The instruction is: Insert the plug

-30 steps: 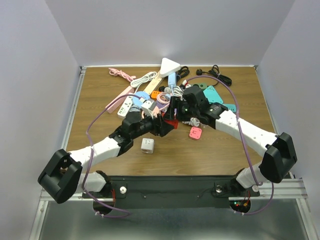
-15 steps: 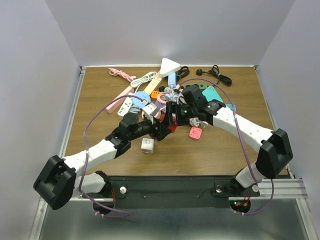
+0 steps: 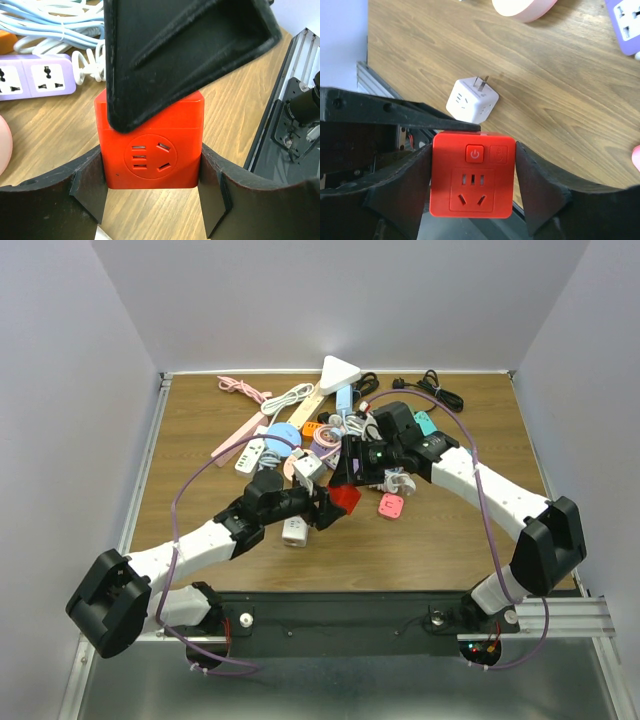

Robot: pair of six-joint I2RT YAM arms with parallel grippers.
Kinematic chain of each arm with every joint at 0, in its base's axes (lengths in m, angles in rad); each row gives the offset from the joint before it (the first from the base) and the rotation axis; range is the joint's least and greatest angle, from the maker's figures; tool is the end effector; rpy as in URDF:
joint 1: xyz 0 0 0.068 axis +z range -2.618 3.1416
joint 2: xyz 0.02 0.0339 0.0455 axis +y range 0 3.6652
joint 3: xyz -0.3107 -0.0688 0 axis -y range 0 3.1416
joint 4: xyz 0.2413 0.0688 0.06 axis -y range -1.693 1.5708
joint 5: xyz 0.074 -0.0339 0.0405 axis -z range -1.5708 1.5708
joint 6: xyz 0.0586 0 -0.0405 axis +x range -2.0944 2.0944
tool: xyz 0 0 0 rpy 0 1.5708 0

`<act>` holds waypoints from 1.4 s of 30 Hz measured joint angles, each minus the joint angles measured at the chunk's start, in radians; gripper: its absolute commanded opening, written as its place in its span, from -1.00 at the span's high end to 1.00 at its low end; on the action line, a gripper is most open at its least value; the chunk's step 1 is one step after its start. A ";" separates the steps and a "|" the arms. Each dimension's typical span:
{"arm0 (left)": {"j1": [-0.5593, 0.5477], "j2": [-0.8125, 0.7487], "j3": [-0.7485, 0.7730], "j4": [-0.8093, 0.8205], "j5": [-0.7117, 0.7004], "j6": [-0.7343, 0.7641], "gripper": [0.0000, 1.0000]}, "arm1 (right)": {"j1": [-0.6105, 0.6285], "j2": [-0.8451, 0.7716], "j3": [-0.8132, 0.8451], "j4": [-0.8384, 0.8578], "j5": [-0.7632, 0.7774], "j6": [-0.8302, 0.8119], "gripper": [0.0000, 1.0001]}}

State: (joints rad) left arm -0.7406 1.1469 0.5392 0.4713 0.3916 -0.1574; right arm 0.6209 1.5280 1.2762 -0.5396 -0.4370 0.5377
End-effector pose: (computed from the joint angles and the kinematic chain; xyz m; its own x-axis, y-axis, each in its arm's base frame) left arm 0.1706 -0.1862 0.2908 -0.2406 0.0237 -0.9703 0.8758 0.4362 -0.2066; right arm 0.2659 0.2207 0.3315 -0.8908 -0.0666 -0.4495 -0.3642 0.6962 0.6185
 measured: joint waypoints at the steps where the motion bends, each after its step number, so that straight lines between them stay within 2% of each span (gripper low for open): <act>1: -0.001 0.000 0.000 -0.002 -0.002 0.000 1.00 | -0.002 0.000 0.000 0.000 -0.005 0.000 -0.31; 7: -0.006 -0.005 0.000 -0.009 -0.011 0.001 1.00 | -0.008 0.000 -0.004 0.001 -0.033 -0.008 -0.32; 26: -0.012 -0.013 0.000 -0.048 -0.027 0.003 1.00 | -0.018 0.001 -0.061 0.022 -0.154 -0.048 -0.53; 28: -0.011 -0.013 0.000 -0.046 -0.032 0.003 1.00 | -0.015 0.002 -0.066 0.015 -0.175 -0.048 -0.45; 31: -0.010 -0.014 0.000 -0.042 -0.035 0.004 1.00 | -0.012 0.004 -0.067 0.012 -0.177 -0.048 -0.15; 33: -0.010 -0.014 0.000 -0.042 -0.040 0.007 1.00 | -0.013 0.004 -0.067 0.010 -0.173 -0.040 0.21; 34: -0.010 -0.014 0.000 -0.042 -0.040 0.007 0.84 | -0.013 0.005 -0.066 0.009 -0.175 -0.043 0.54; 35: -0.011 -0.014 0.000 -0.043 -0.041 0.007 0.65 | -0.013 0.005 -0.066 0.008 -0.175 -0.044 0.67; 36: -0.011 -0.015 0.000 -0.043 -0.043 0.006 0.18 | -0.013 0.005 -0.066 0.009 -0.175 -0.044 0.78; 38: -0.011 -0.018 0.000 -0.045 -0.051 0.004 -0.14 | -0.013 0.006 -0.065 0.010 -0.175 -0.045 0.98; 39: -0.011 -0.020 0.000 -0.047 -0.060 0.002 -0.24 | -0.013 0.010 -0.061 0.010 -0.172 -0.047 0.99; 40: -0.012 -0.023 0.000 -0.050 -0.070 -0.001 -0.45 | -0.012 0.015 -0.054 0.011 -0.170 -0.052 0.99; 42: -0.012 -0.031 0.000 -0.053 -0.098 -0.010 -0.63 | -0.019 0.031 -0.031 0.011 -0.167 -0.070 0.99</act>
State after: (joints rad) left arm -0.7528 1.1164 0.5392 0.4183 0.2935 -0.1669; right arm 0.6014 1.5593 1.2453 -0.5282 -0.6037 0.4675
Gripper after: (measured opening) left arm 0.724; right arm 0.690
